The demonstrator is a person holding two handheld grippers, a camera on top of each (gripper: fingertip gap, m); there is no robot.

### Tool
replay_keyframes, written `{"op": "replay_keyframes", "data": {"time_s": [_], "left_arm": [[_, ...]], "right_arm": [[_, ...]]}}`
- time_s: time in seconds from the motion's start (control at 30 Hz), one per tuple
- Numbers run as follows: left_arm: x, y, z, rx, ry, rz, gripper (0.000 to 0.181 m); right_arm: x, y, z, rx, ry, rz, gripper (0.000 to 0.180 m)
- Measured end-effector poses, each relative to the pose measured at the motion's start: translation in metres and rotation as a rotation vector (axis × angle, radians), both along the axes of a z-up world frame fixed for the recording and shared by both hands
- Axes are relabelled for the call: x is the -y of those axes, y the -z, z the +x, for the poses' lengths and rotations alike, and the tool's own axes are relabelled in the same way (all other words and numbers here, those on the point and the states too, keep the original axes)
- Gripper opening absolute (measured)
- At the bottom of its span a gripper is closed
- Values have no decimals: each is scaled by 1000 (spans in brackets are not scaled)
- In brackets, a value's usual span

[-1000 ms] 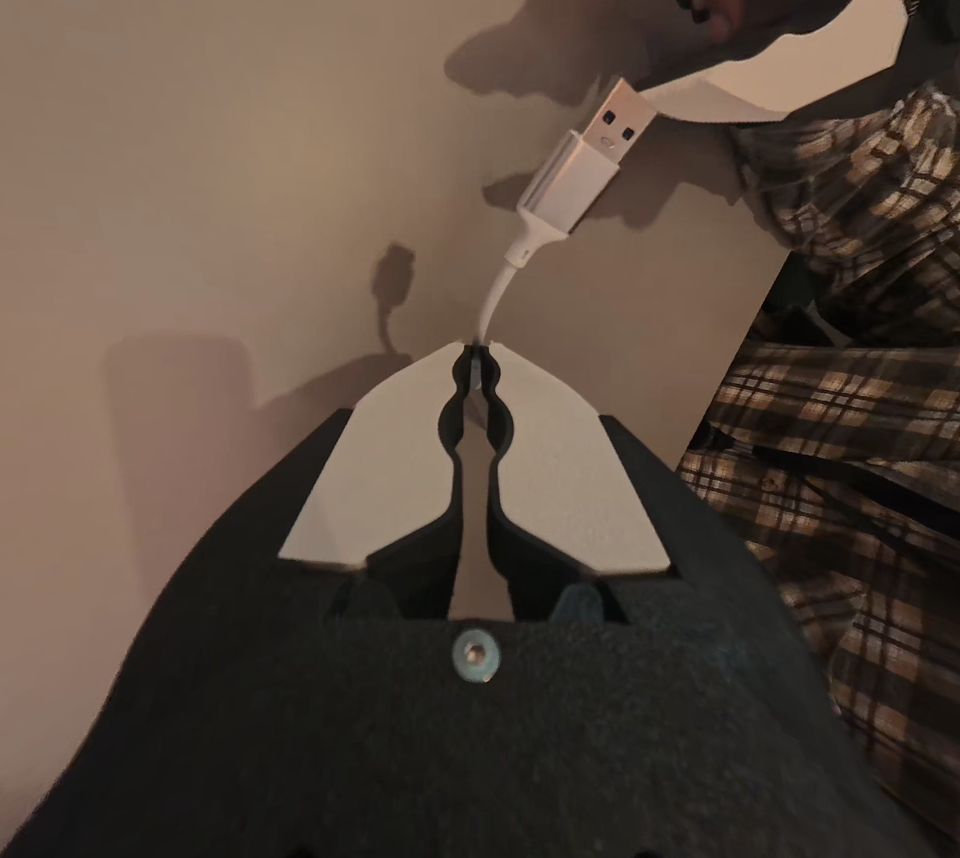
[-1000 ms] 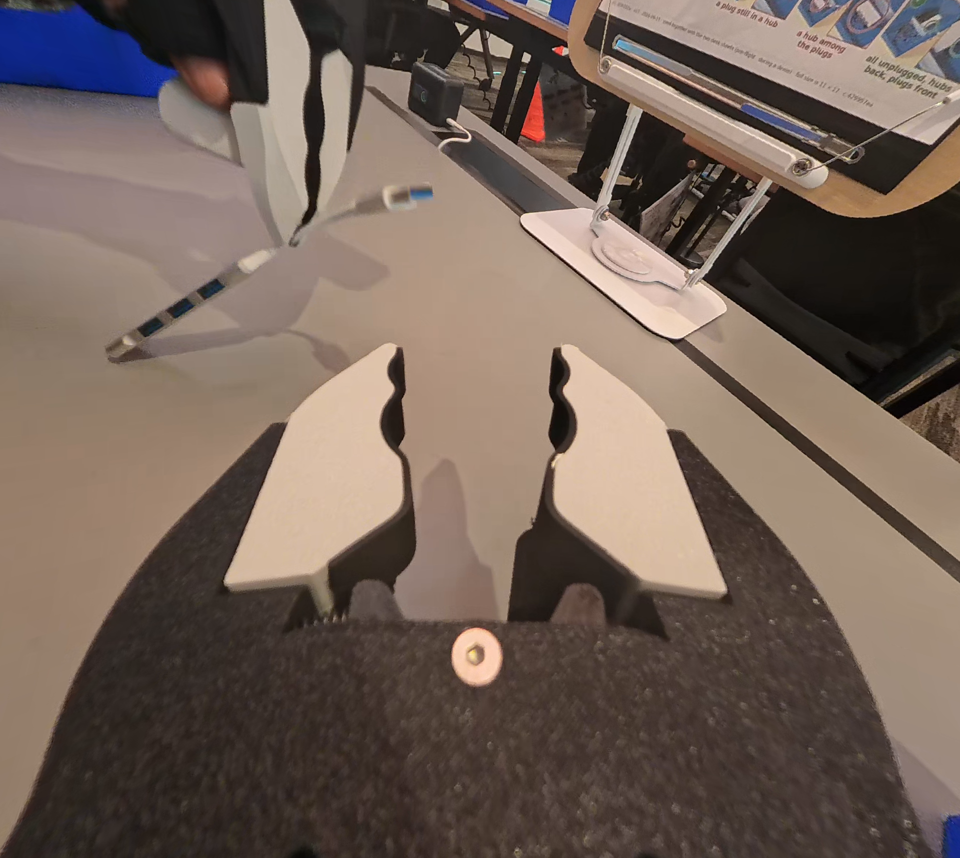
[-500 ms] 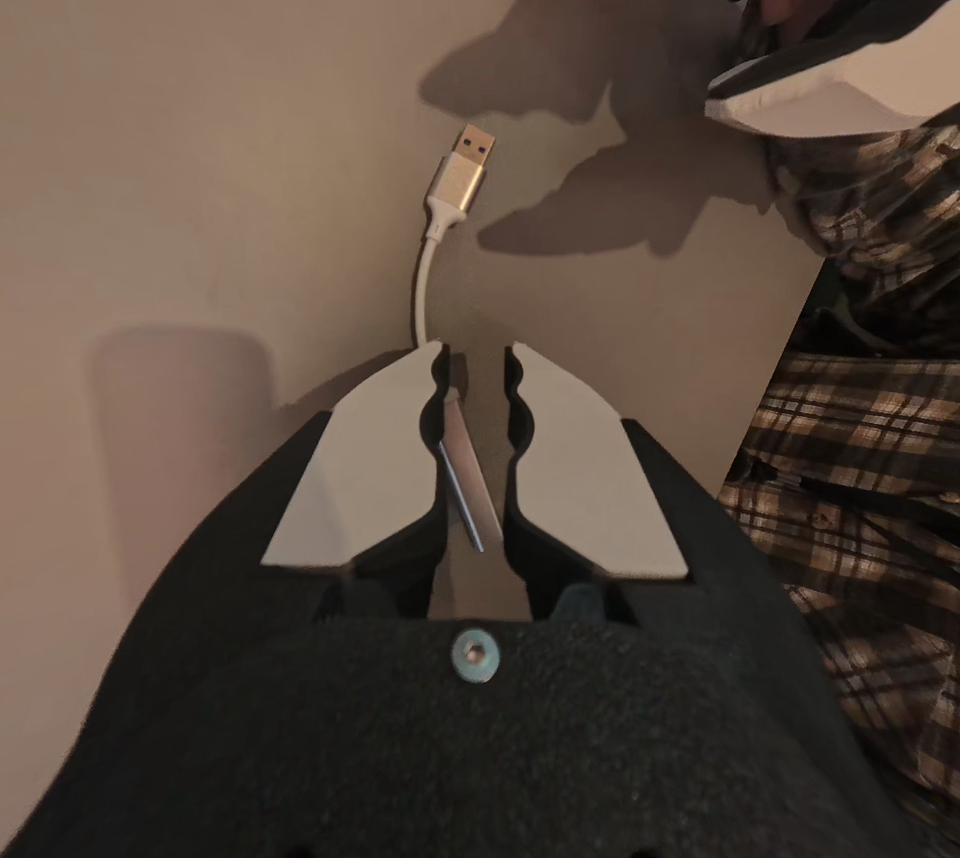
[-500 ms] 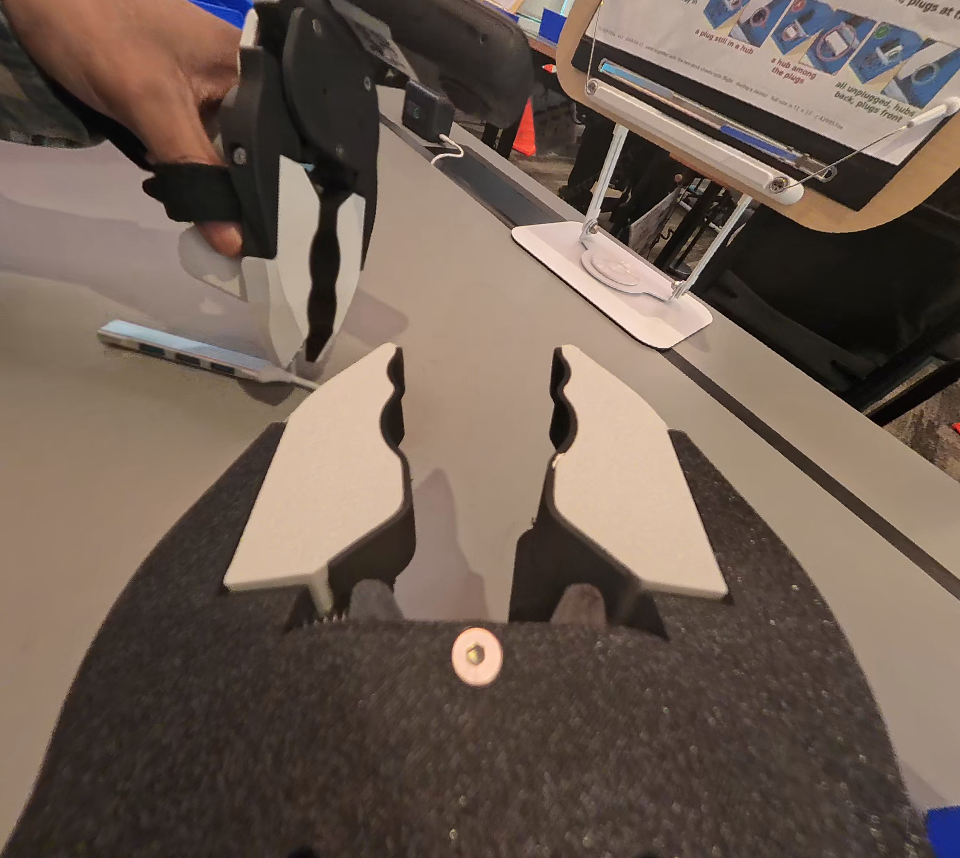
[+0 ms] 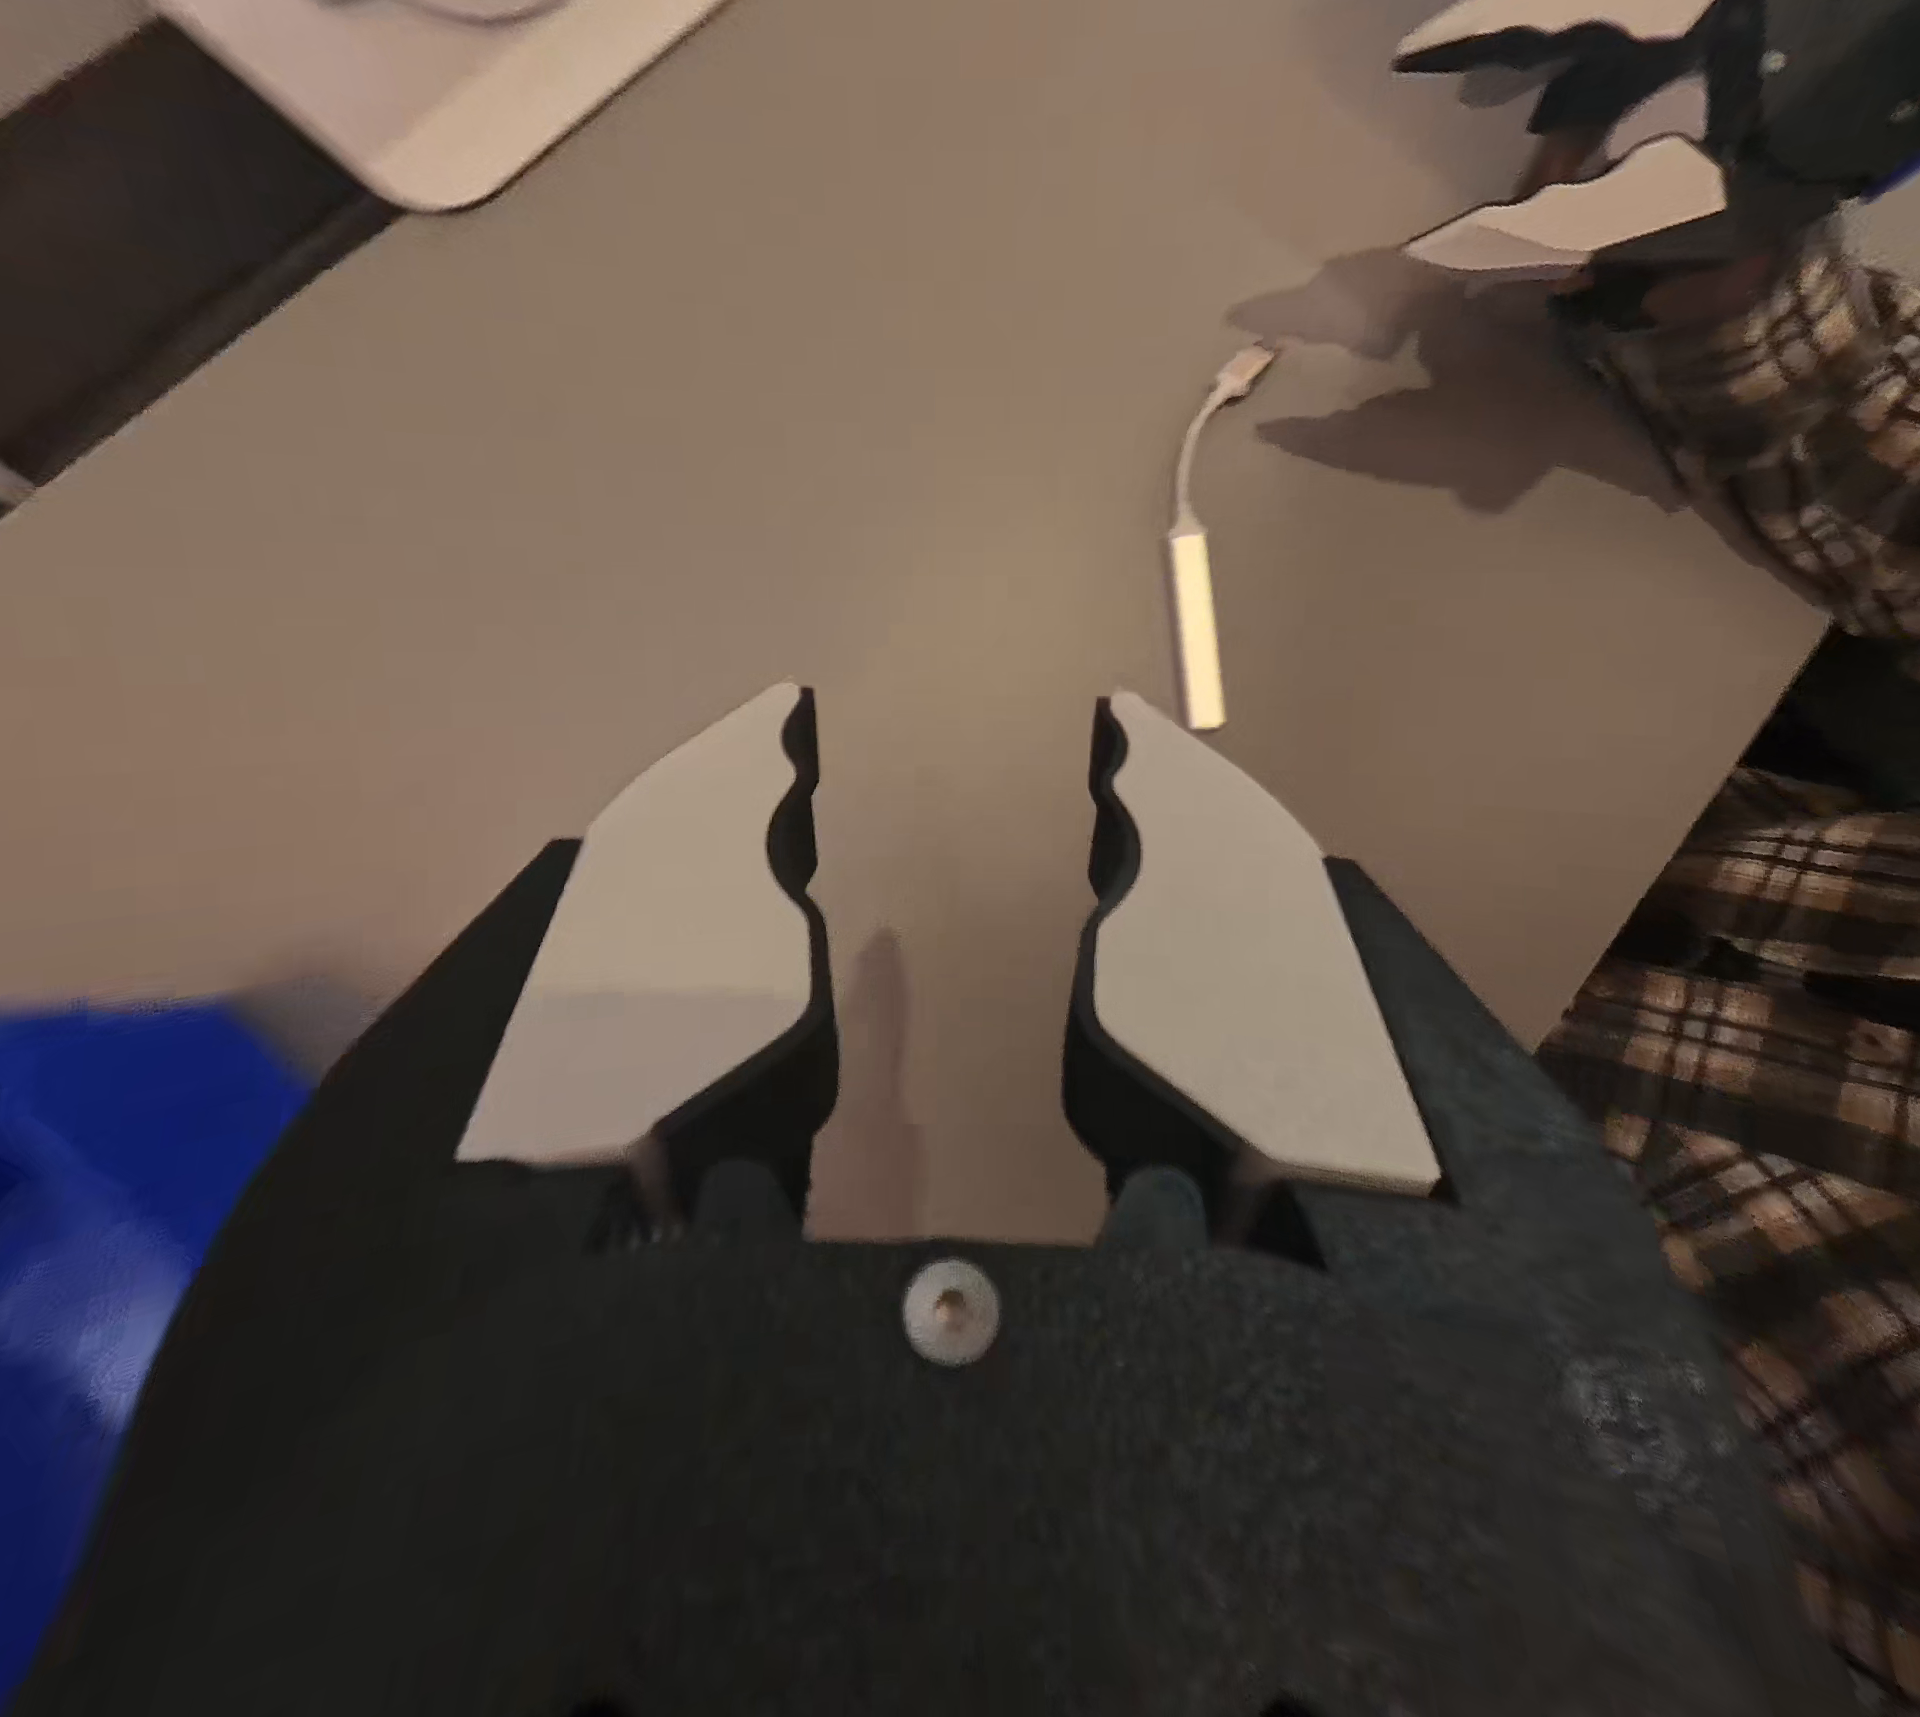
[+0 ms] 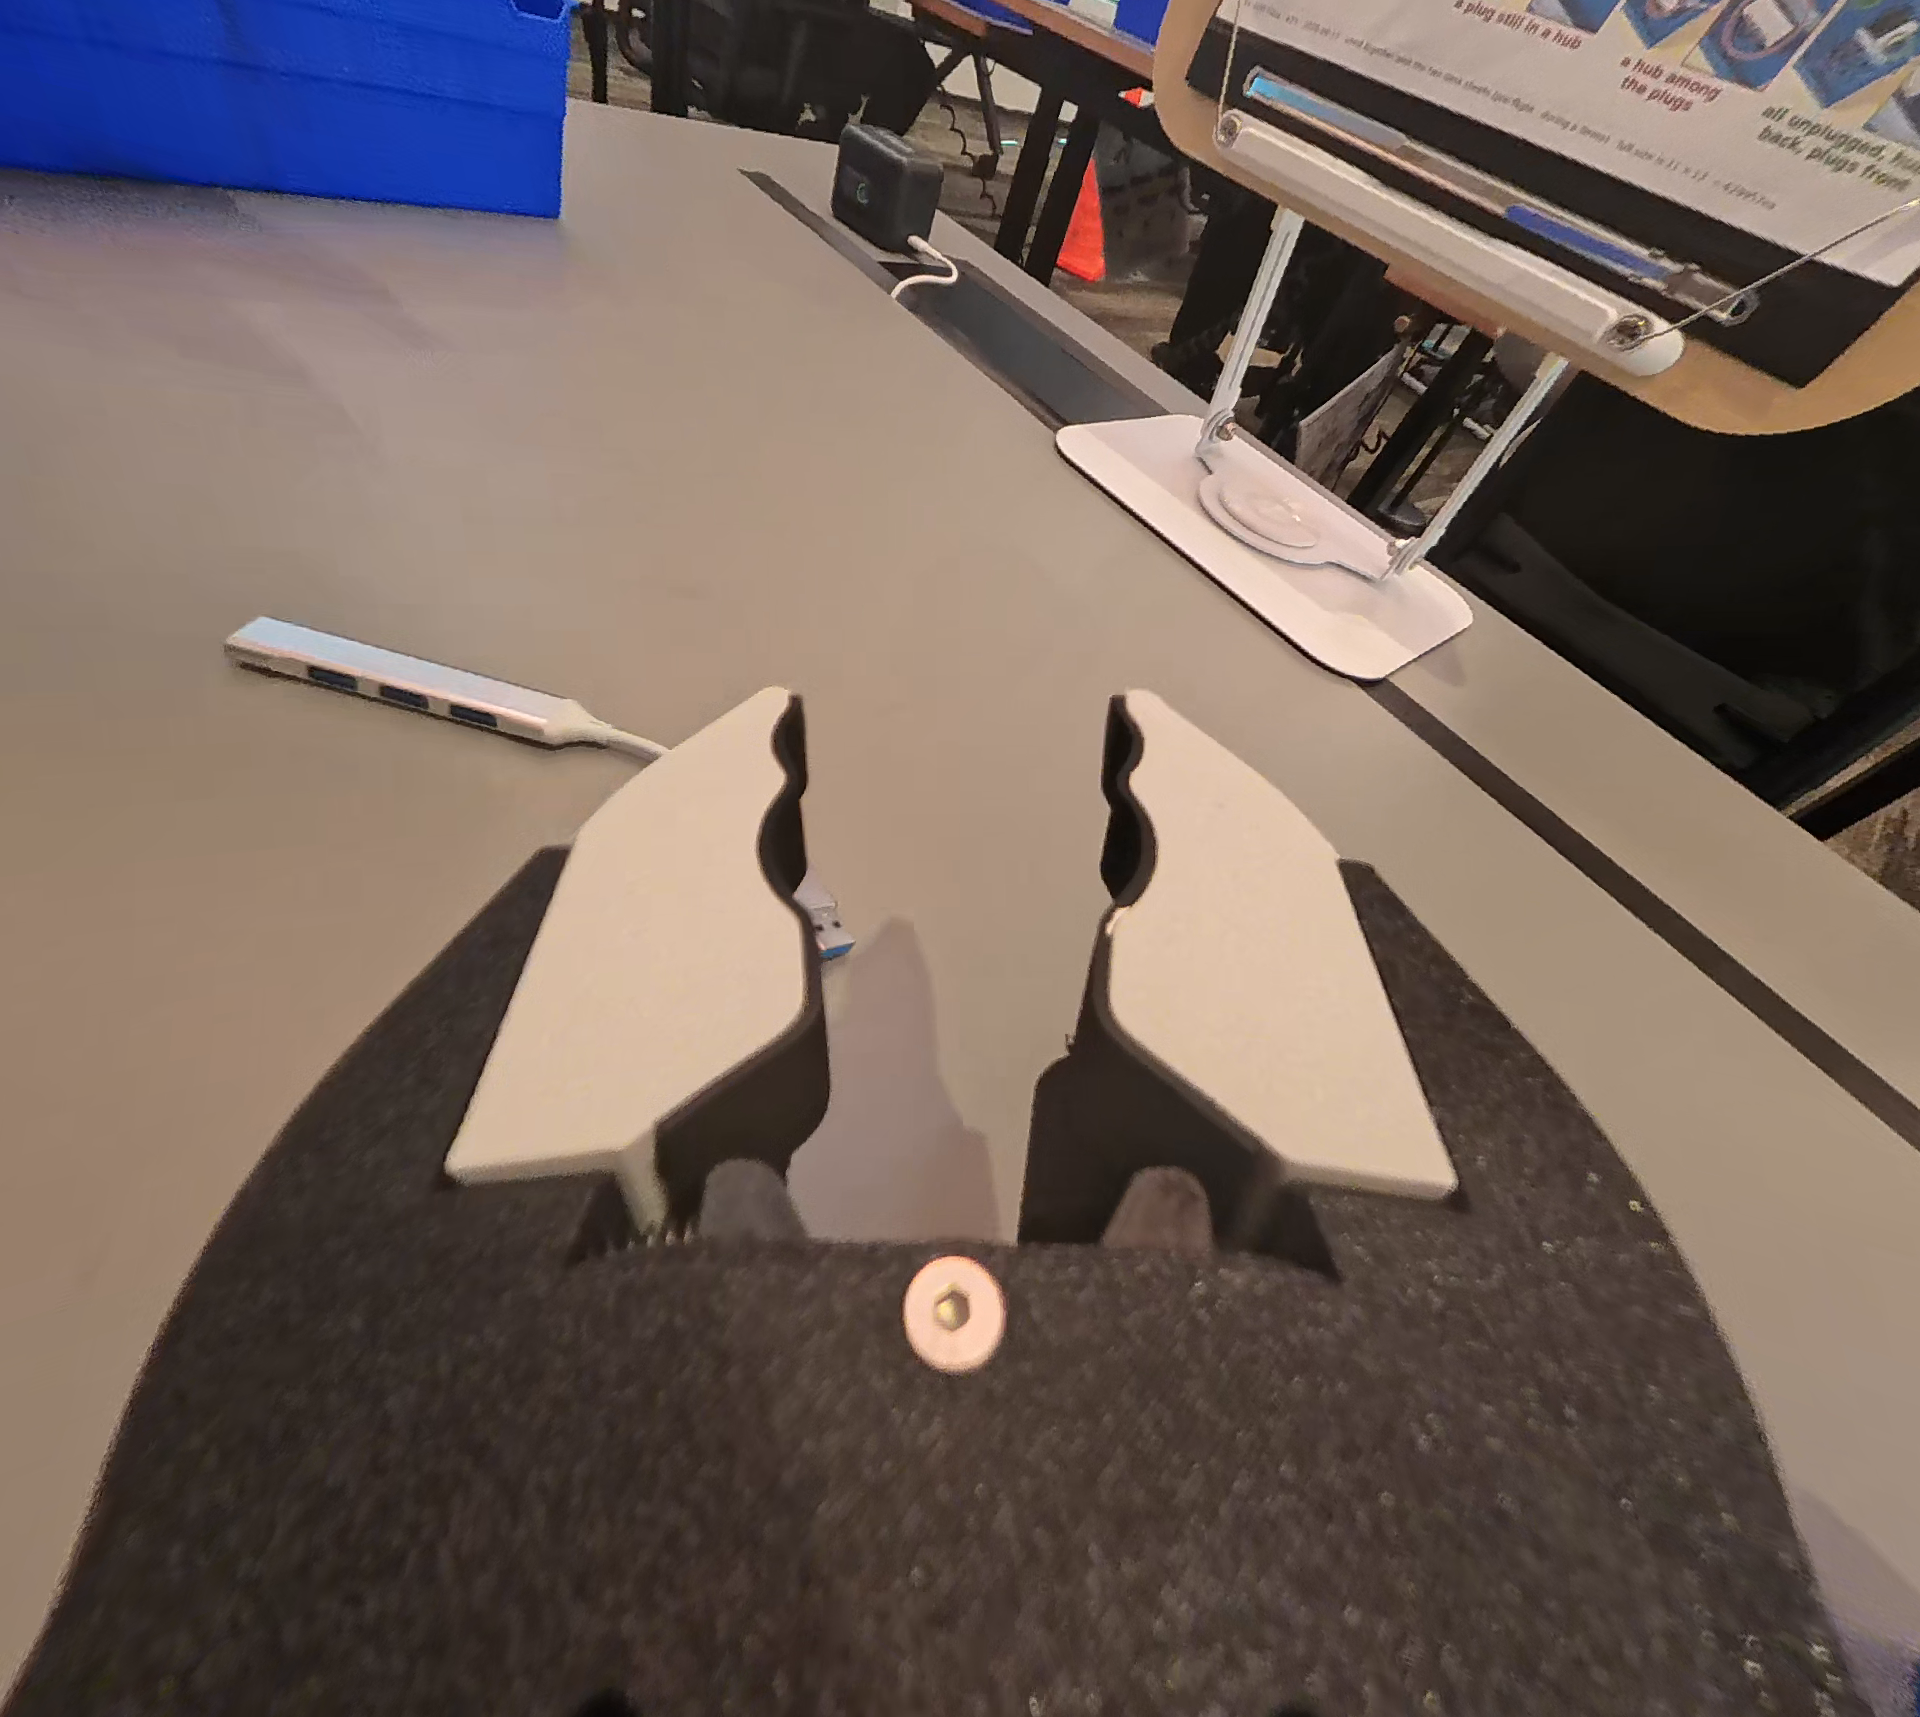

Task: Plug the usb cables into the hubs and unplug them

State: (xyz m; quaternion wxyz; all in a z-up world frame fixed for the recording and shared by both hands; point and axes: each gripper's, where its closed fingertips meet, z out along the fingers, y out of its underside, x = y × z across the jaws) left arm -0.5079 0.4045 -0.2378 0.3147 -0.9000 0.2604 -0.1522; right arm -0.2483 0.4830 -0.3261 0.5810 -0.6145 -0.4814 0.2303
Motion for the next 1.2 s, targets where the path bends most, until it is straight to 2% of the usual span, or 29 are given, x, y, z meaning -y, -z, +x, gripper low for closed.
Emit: {"op": "replay_keyframes", "data": {"time_s": [0.1,0.2,0.4,0.6,0.73,0.87,0.97,1.2], "left_arm": [[34,-17,-84,-43,-185,-9,49],[73,-15,-161,-68,-360,-74,48],[133,42,-255,-123,-588,-269,43],[140,94,-284,-49,-735,-368,41],[128,119,-298,-21,-845,-399,39],[117,144,-303,-29,-886,-446,35],[114,158,-312,-72,-919,-472,32],[106,175,-313,-31,-978,-531,30]], "right_arm": [[3,2,-4,9,-14,0,54],[7,5,-9,26,-30,0,54],[11,7,-14,53,-37,14,54],[11,7,-15,41,-25,7,53],[11,10,-18,37,-24,-7,53],[11,12,-18,44,-20,-9,53],[10,11,-17,39,-19,-11,53],[14,11,-19,47,-38,-4,53]]}}
